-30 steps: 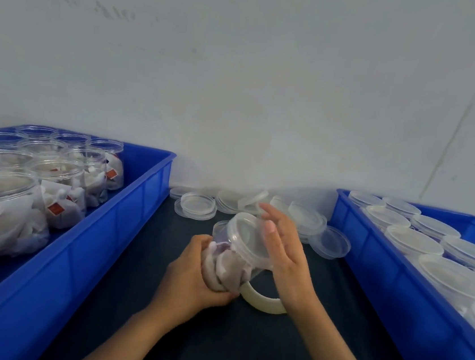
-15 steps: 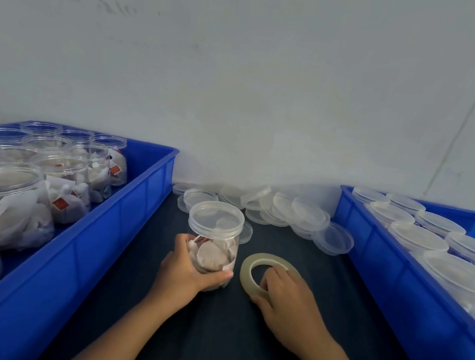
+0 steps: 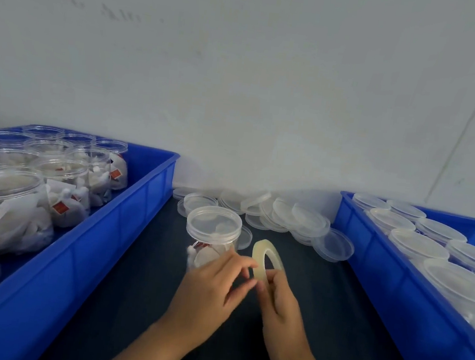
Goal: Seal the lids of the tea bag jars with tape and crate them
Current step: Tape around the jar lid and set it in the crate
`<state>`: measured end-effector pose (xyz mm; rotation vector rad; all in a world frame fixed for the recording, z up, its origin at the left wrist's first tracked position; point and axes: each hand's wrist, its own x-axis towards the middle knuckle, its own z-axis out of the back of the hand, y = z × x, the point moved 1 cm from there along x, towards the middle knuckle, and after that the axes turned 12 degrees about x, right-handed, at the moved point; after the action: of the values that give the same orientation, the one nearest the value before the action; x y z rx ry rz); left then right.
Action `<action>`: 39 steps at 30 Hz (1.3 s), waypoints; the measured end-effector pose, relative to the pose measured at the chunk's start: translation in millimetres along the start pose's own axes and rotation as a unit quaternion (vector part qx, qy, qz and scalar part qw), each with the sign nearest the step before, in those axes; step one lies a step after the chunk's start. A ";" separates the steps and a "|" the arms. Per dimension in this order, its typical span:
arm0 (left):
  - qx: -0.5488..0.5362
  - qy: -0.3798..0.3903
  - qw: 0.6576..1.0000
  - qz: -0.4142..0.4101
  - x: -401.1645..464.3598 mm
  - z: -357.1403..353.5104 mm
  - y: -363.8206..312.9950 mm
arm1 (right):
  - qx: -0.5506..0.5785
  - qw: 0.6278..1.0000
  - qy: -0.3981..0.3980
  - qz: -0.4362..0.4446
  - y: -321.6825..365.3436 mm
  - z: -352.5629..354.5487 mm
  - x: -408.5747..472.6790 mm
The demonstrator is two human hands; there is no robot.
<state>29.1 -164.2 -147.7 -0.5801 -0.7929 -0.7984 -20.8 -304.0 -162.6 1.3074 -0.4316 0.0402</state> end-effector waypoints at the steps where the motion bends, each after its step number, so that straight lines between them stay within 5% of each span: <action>1: -0.029 0.028 0.998 0.037 -1.7 -2.1 -1.0 | 0.005 1.000 0.007 0.007 -0.7 -2.5 -1.8; 7: -0.118 0.059 0.982 0.135 -4.8 -2.8 1.4 | -0.018 0.998 0.052 0.044 -5.6 -5.5 -4.9; 22: -0.148 0.035 0.978 0.144 -1.1 0.4 5.6 | -0.063 0.991 0.103 0.053 -4.5 -5.5 -7.2; 30: -0.043 0.024 0.996 0.073 -3.0 1.7 -2.0 | -0.044 0.996 0.066 0.037 -0.6 -5.3 -2.5; 39: -0.079 -0.023 0.992 0.099 2.8 8.0 -1.0 | -0.125 0.990 0.049 0.047 9.5 6.2 3.6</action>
<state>26.3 -160.2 -140.7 -0.8087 -0.7041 -0.6701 -21.8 -307.9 -151.5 1.0339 -0.4017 0.1253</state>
